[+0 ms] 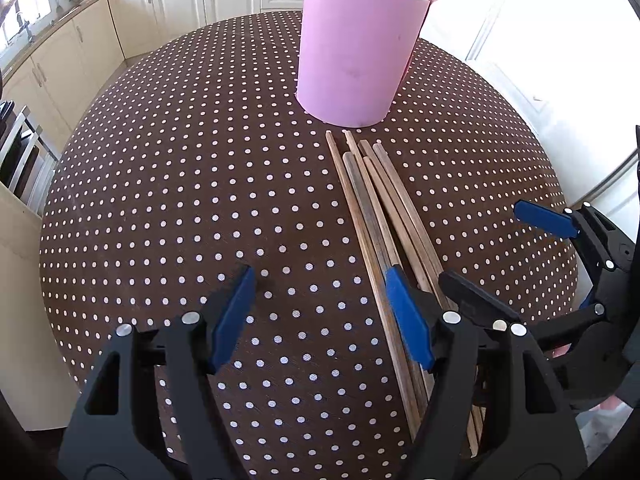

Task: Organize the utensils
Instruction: 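Position both open grippers above the remaining loose chopsticks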

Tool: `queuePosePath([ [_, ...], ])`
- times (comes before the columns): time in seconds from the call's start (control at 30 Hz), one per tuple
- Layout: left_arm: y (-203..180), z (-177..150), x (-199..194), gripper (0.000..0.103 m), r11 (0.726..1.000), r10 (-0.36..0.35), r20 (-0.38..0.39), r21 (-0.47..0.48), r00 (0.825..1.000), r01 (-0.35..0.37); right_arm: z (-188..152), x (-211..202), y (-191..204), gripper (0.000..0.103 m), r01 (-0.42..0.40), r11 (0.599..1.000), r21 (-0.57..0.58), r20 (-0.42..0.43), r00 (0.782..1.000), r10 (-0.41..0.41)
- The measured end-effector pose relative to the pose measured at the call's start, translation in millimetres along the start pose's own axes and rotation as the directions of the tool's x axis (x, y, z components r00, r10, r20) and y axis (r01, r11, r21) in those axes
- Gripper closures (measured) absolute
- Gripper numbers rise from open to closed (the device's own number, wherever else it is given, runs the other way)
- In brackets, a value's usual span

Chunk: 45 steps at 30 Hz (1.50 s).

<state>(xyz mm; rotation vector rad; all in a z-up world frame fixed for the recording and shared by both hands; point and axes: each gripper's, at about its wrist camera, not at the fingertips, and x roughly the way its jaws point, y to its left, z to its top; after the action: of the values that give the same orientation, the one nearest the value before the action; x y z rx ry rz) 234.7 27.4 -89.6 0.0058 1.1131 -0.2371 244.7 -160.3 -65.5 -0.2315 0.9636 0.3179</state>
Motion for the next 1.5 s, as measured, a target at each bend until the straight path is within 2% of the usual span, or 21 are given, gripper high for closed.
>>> queuePosePath([
  [0.23,7,4,1,0.036,1.0,-0.008,-0.012,-0.02,1.0,0.008,5,4,4,0.009,0.041,0.999,-0.015,0.01,0.999,-0.041],
  [0.47,18,0,-5,0.036,0.999,-0.029,-0.015,-0.031,0.999,0.028,3,2,0,0.009,0.01,0.999,0.032,-0.046,0.999,-0.008],
  [0.63,22,-8,-9,0.036,0.998,-0.043,-0.027,-0.044,0.999,0.042,0,0,5,0.009,0.019,1.0,0.006,-0.051,0.999,-0.018],
  [0.7,22,-9,-10,0.036,0.998,-0.045,-0.032,-0.052,0.998,0.044,2,7,10,0.009,0.04,0.999,-0.004,-0.079,0.996,-0.04],
  [0.77,22,-10,-12,0.036,0.997,-0.051,-0.036,-0.059,0.998,0.049,6,8,12,0.01,0.05,0.999,-0.001,-0.066,0.997,-0.05],
  [0.9,21,-10,-16,0.036,0.996,-0.066,-0.042,-0.062,0.997,0.063,7,5,16,0.021,0.03,0.999,-0.014,-0.066,0.997,-0.031],
  [0.97,17,-9,-15,0.036,0.997,-0.06,-0.049,-0.045,0.997,0.058,4,0,20,0.043,0.011,1.0,-0.029,-0.068,0.998,-0.013],
  [1.07,13,-8,-14,0.037,0.998,-0.056,-0.053,-0.044,0.997,0.053,1,-5,25,0.057,-0.013,0.999,-0.053,-0.077,0.997,0.009],
  [1.27,14,-7,-12,0.048,0.998,-0.039,-0.05,-0.052,0.998,0.037,0,-2,22,0.059,-0.038,0.998,-0.055,-0.082,0.996,0.033],
  [1.5,16,9,-3,0.048,0.997,-0.019,-0.059,-0.08,0.998,0.014,-2,-4,21,0.059,-0.041,0.997,-0.059,-0.069,0.997,0.037],
])
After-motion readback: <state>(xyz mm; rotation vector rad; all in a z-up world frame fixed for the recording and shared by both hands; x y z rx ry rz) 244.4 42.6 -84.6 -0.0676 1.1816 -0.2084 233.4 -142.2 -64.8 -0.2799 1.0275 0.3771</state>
